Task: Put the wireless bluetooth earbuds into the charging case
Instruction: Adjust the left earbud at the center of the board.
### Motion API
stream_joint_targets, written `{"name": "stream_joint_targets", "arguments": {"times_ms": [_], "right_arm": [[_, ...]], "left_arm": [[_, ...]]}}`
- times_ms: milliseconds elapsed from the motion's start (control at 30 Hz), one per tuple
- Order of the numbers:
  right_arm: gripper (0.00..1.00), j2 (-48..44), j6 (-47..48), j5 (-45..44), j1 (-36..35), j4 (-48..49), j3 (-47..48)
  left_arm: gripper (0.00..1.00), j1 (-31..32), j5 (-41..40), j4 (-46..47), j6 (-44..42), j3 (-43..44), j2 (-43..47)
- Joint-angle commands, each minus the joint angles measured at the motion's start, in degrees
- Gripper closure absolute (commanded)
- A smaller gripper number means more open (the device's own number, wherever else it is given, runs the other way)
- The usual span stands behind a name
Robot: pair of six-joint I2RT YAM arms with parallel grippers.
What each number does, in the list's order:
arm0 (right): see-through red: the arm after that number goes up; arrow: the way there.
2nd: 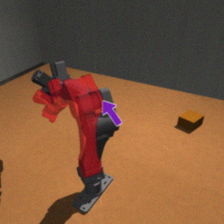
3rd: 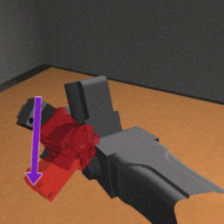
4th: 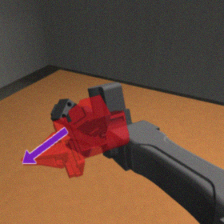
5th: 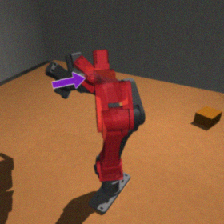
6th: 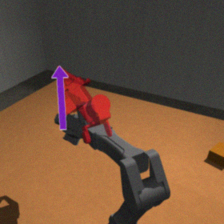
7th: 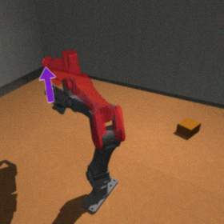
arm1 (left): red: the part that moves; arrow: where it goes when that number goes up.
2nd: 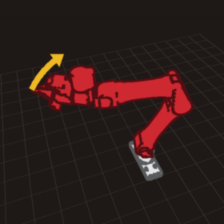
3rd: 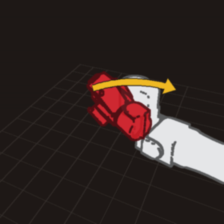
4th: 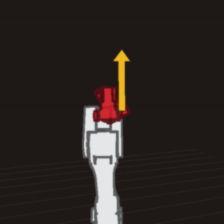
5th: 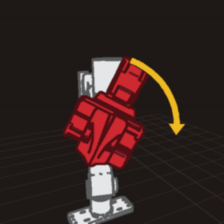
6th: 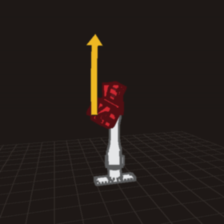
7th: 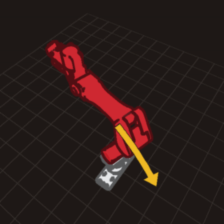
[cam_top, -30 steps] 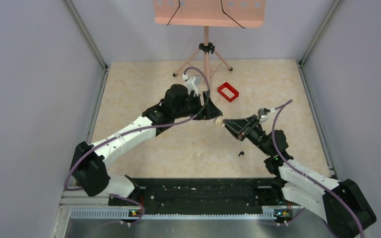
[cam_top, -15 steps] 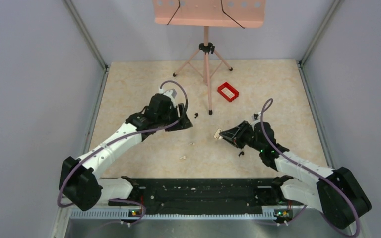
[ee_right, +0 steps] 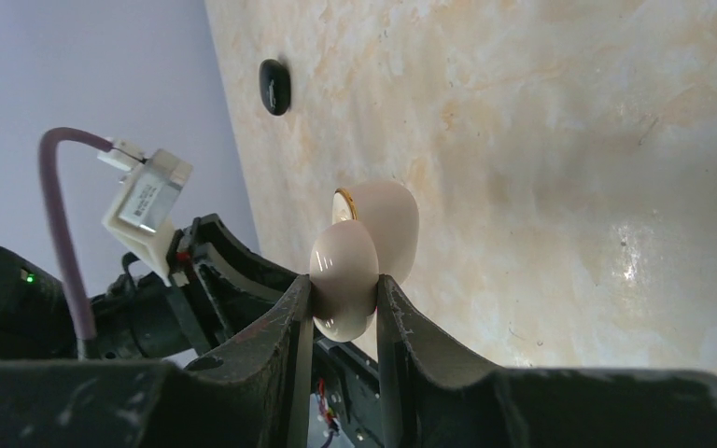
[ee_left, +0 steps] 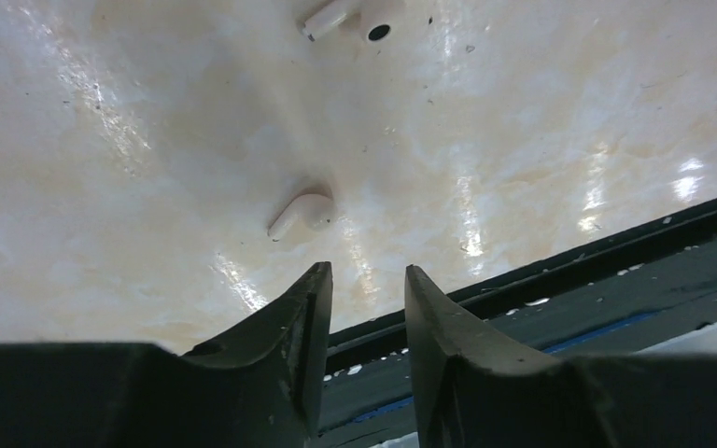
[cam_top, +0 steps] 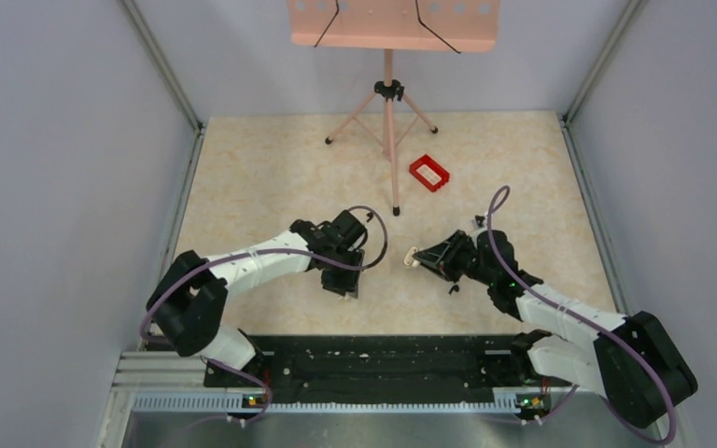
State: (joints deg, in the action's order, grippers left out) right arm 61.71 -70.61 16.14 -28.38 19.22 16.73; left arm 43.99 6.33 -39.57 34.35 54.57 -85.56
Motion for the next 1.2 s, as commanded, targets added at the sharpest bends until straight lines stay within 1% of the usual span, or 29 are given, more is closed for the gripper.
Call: {"name": "stream_joint_targets", "arguments": {"times_ms": [0,33,200,300,600,733,1167], "right_arm": [[1.0,-2.23,1.23,-0.04,-0.54,-0.08,2.91],[1.0,-2.36,1.3,-0.05,-0.6,-0.14,2.99],[1.0,-2.52,0.8,0.16,-0.58,0.97,2.51],[1.0,-2.93,0.35,0.21,-0.6,1.48,2.17],[1.0,-3.36,-0.03,0.25,-0.59,1.77,1.83],[1.0,-3.19,-0.16,0.62,-0.54,2.38,1.65],[1.0,-2.36,-0.38,1.08,-0.54,3.49,1.81]], "left_arm": [[0.62,2.33,-5.56,-1.98,-0.64,2.34,-1.67],[0.62,2.86,-5.73,-2.0,-0.81,2.49,-1.97],[0.65,5.33,-13.73,-3.22,-1.02,4.59,-3.99],[0.65,6.05,-16.45,-2.96,-1.16,5.74,-5.34],[0.65,8.75,-17.88,-3.61,-1.4,7.39,-9.32],[0.64,9.18,-18.71,-5.3,-1.22,8.29,-11.22],[0.69,9.58,-19.34,-6.22,-0.86,8.85,-13.23]]}}
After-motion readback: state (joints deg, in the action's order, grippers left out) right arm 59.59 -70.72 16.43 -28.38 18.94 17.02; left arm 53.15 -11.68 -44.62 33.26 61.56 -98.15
